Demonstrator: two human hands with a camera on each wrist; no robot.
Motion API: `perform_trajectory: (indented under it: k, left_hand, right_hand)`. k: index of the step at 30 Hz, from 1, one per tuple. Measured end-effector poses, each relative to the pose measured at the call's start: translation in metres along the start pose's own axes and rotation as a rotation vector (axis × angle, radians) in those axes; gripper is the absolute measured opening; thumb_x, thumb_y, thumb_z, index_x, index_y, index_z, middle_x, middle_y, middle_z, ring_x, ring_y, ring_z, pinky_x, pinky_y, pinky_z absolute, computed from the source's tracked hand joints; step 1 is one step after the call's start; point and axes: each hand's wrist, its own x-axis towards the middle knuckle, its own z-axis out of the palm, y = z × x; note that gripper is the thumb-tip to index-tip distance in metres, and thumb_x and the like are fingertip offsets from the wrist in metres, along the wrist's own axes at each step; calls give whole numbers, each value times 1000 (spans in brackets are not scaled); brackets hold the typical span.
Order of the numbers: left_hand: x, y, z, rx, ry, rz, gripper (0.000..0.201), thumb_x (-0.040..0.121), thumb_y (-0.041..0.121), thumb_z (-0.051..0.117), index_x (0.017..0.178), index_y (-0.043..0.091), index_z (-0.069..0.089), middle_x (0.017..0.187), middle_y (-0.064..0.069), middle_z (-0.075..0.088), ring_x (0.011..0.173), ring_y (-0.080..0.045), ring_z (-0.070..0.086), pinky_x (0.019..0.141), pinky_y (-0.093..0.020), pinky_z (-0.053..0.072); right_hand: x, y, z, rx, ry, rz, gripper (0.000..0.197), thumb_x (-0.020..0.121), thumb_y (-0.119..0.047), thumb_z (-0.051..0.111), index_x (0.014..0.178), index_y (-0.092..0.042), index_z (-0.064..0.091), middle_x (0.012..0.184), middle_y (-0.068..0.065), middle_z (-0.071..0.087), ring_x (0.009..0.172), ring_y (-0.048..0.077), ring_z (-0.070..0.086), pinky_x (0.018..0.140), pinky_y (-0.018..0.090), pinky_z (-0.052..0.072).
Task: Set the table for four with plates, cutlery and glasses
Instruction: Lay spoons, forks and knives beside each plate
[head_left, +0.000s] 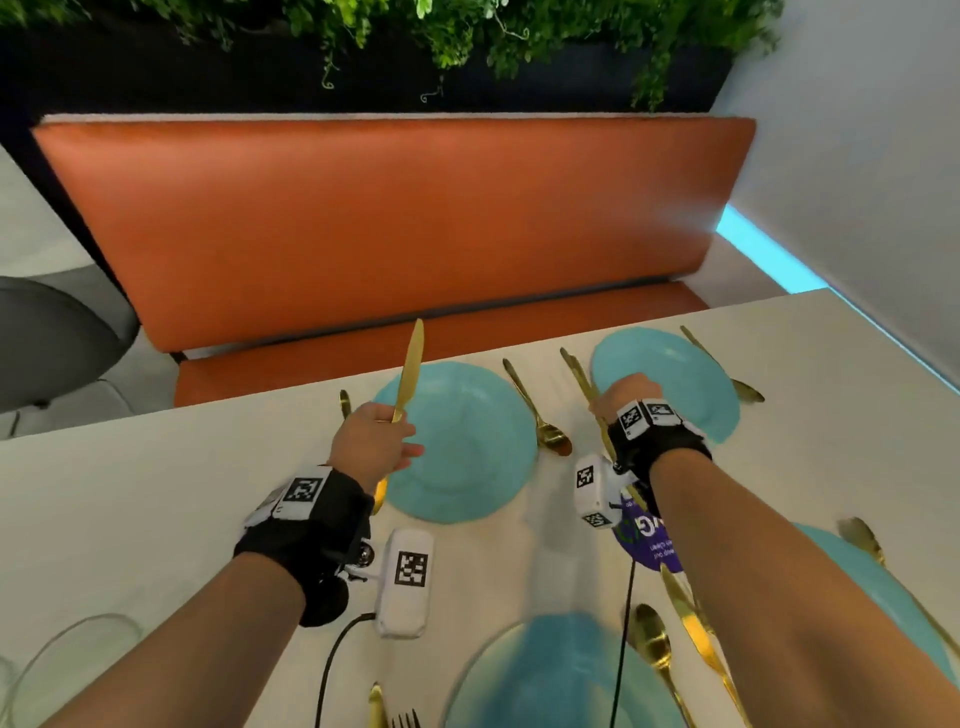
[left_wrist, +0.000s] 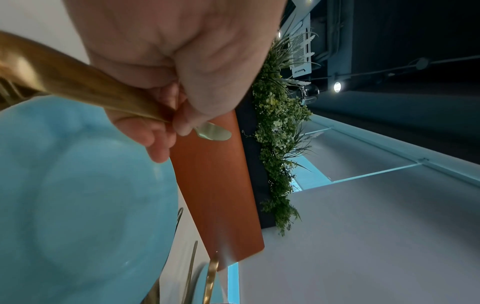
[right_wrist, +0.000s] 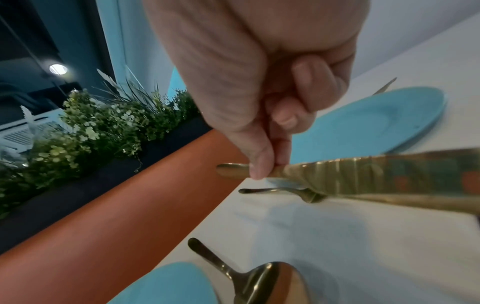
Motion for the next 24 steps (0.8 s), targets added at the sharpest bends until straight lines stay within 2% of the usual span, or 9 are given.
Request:
perform_trajectory:
  k: [4, 7, 9, 11, 13, 16, 18, 21, 24]
  left_hand:
    - [16, 3, -1, -25, 23, -5, 13, 93, 4, 50, 105, 7, 46, 81, -2, 55, 60, -14, 57, 49, -17, 44]
    - [24, 1, 0, -19, 36, -13, 10, 94, 4, 49, 104, 6, 48, 84, -3, 56, 61, -14, 57, 54, -21, 44]
    - [28, -2, 1, -16, 40, -17, 9, 94, 4, 49, 102, 6, 49, 87, -4, 57, 62, -15, 58, 56, -22, 45]
    - [30, -4, 2, -14, 31, -22, 9, 94, 3, 49, 102, 6, 49, 90, -6, 58, 63, -15, 58, 58, -24, 45]
    - [32, -7, 3, -13, 22, -28, 7, 94, 3, 48, 100, 7, 50, 88, -5, 58, 63, -15, 58, 58, -23, 45]
    - [35, -9, 3, -47, 16, -53, 16, 95, 2, 46, 84, 13, 49, 80, -3, 57, 51, -10, 59, 51, -19, 45]
    - [37, -9, 3, -65, 18, -66, 15, 95, 2, 45, 85, 12, 49, 80, -3, 57, 46, -8, 61, 47, -17, 46]
    - [38, -10, 3, -1, 25, -55, 9, 94, 3, 47, 102, 6, 50, 93, -7, 59, 61, -14, 60, 57, -21, 48]
    - [40, -11, 2, 11, 37, -44, 12, 94, 3, 47, 106, 5, 49, 100, -10, 59, 65, -15, 58, 60, -22, 47]
  right_hand:
    - [26, -8, 13, 71, -75, 4, 29, 89, -19, 61, 115, -4, 62, 121, 11, 62, 111, 26, 60, 74, 26, 46]
    - [38, -11, 17, 245, -168, 33, 42, 86, -10, 64, 127, -2, 55, 130, 16, 56, 120, 29, 54, 57, 25, 39]
    - [44, -11, 22, 247, -195, 33, 43, 85, -9, 64, 127, -2, 55, 129, 16, 57, 119, 30, 55, 52, 23, 37]
    - [46, -10, 28, 166, -182, 9, 33, 87, -13, 63, 119, -5, 61, 109, 11, 63, 100, 27, 62, 55, 21, 42]
    - [49, -12, 33, 83, -72, -19, 16, 86, -20, 63, 95, -7, 67, 75, 2, 58, 67, 18, 57, 54, 19, 41]
    - [54, -16, 34, 156, -4, 21, 25, 80, -17, 69, 65, -9, 52, 60, 3, 52, 50, 15, 47, 53, 21, 41]
    - [53, -20, 31, 172, 5, 45, 23, 77, -16, 72, 67, -6, 54, 59, 4, 52, 54, 20, 53, 58, 24, 44]
    - [57, -21, 29, 188, 2, 19, 20, 75, -15, 75, 78, -3, 59, 67, 7, 57, 70, 28, 58, 64, 26, 48]
    - [59, -20, 30, 163, 7, 9, 22, 75, -17, 75, 85, -2, 62, 71, 8, 60, 71, 29, 59, 65, 27, 50]
